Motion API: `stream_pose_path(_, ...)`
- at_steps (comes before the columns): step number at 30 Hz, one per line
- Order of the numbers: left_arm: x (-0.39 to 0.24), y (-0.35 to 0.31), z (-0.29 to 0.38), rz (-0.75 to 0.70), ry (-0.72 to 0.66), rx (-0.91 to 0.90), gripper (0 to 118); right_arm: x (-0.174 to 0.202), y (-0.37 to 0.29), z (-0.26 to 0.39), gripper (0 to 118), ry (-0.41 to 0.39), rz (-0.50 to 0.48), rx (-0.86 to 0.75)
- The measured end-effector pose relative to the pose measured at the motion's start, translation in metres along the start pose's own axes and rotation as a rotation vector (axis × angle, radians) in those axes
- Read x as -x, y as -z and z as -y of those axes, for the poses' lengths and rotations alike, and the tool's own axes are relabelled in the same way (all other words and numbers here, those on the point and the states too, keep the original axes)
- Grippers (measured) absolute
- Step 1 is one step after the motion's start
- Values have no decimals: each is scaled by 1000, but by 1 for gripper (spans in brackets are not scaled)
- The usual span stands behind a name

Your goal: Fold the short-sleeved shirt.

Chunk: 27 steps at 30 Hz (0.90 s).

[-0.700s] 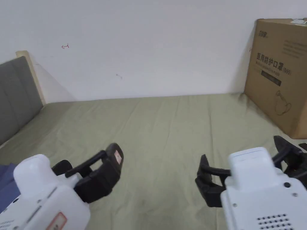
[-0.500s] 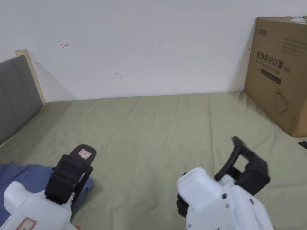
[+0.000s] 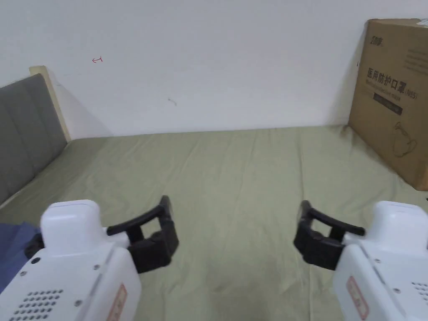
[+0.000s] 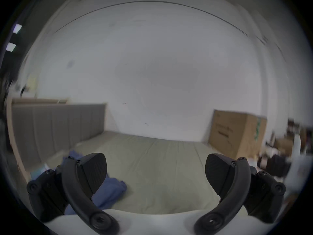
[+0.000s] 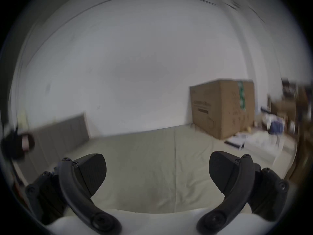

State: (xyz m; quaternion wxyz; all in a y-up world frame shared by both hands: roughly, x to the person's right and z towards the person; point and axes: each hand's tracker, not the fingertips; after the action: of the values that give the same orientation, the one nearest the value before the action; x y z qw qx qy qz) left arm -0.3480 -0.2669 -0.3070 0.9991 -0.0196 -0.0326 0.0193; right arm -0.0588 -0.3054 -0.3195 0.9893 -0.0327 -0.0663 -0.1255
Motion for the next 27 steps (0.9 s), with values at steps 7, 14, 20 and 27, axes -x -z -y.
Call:
stream_pose_path(7,-7,3,24,-46,0,81,115,-2,-8,19,118,-199,94,40)
stream_pose_path(14,3,1,12,-40,-25,37,65,13,-15,1,112,-314,127,-60)
stream_pose_path(20,9,2,10,-43,-28,58,0,12,-13,0,13,-317,121,-47)
stream_pose_path(27,26,0,9,-132,-54,40,0,28,-6,-1,0,-294,67,13)
